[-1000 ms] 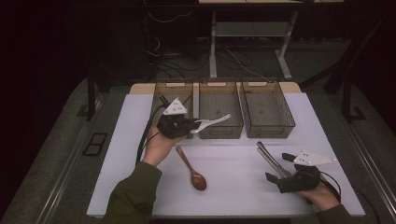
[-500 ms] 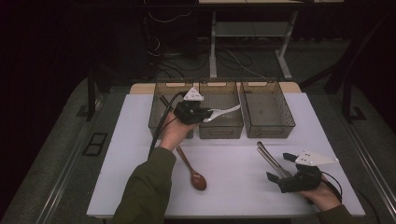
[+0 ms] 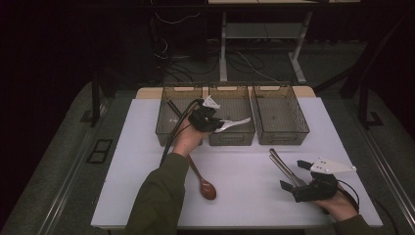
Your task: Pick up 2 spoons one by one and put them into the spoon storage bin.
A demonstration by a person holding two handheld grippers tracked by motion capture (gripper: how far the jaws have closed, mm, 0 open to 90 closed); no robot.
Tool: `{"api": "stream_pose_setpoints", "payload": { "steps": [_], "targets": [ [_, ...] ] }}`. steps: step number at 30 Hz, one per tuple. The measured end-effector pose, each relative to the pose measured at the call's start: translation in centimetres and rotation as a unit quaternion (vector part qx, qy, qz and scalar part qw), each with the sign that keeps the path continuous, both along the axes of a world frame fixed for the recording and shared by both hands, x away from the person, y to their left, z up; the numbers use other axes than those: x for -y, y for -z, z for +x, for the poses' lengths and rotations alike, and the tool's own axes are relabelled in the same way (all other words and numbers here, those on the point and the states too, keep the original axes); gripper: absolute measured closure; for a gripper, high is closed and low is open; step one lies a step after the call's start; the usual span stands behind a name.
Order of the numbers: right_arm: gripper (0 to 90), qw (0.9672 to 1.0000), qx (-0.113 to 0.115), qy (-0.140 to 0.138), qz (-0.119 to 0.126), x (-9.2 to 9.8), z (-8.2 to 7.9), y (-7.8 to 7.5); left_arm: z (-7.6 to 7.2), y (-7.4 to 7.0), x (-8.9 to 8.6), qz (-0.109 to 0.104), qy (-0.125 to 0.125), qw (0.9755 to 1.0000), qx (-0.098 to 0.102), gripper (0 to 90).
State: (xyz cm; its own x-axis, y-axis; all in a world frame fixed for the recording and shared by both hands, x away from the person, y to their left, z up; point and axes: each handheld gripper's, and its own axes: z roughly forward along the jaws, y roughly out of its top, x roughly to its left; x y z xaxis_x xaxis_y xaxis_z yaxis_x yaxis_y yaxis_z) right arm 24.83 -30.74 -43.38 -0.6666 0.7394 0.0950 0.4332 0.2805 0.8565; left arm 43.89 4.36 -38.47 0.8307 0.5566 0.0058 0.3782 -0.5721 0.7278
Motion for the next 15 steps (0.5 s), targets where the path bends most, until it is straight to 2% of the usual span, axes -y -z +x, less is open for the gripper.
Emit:
{"api": "stream_pose_setpoints", "payload": {
  "steps": [6, 8, 11, 13, 15],
  "targets": [
    [0.4, 1.0, 0.0, 0.0, -0.001, 0.0, 0.01, 0.01, 0.05, 0.09, -0.02, -0.005, -0.004, 1.0, -0.002, 75.7],
    [0.4, 1.0, 0.0, 0.0, 0.0, 0.0, 0.01, 0.02, 0.15, -0.09, -0.22, -0.023, -0.006, 0.9997, 0.0, 73.2],
    [0.4, 1.0, 0.0, 0.0, -0.001, 0.0, 0.02, 0.03, 0.17, -0.42, -0.39, -0.036, -0.007, 0.9993, 0.005, 70.9],
    [0.4, 1.0, 0.001, -0.001, -0.002, 0.01, 0.03, 0.04, 0.14, -0.62, -0.53, -0.041, -0.004, 0.9992, 0.003, 69.0],
    [0.4, 1.0, 0.0, 0.0, -0.001, 0.0, 0.01, 0.03, -0.06, -0.81, -0.62, -0.055, -0.008, 0.9985, -0.001, 67.5]
  ]
}}
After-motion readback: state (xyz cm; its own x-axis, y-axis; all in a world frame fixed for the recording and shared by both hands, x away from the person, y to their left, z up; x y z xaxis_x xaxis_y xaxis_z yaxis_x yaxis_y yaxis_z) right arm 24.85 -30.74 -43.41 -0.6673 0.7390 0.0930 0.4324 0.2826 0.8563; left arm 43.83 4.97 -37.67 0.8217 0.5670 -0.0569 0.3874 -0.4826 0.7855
